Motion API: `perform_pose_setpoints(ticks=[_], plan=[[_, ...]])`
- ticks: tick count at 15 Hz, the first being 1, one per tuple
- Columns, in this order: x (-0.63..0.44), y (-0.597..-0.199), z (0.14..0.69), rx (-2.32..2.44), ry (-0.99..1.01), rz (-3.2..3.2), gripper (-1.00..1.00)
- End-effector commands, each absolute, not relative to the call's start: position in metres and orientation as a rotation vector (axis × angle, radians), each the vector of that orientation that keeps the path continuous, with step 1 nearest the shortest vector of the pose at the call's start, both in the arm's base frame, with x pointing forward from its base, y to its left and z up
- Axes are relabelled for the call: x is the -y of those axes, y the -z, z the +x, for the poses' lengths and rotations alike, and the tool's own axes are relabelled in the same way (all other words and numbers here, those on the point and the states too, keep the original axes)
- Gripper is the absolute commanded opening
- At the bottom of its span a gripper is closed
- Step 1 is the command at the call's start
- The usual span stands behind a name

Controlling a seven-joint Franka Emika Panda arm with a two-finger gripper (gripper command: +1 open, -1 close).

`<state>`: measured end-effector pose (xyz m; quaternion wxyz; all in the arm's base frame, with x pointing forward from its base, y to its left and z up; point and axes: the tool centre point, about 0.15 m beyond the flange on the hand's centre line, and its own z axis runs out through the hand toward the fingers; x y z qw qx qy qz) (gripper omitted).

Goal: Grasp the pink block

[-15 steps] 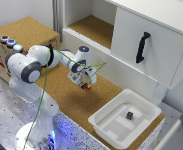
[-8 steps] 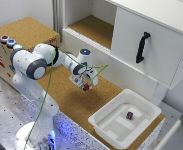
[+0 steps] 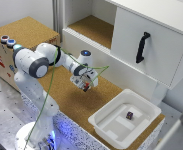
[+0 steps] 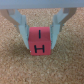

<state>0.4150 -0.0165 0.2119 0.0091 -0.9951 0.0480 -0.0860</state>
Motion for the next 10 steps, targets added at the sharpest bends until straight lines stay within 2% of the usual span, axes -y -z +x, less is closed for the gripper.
perform_pose_setpoints(ticks=[1, 5, 10], plan=[[0.010, -0.243, 0.410, -0.074, 0.353, -3.165, -1.00], [0.015, -0.277, 0.394, 0.039, 0.416, -3.109, -1.00], [0.008, -0.290, 0.386, 0.131, 0.322, -3.103, -1.00]])
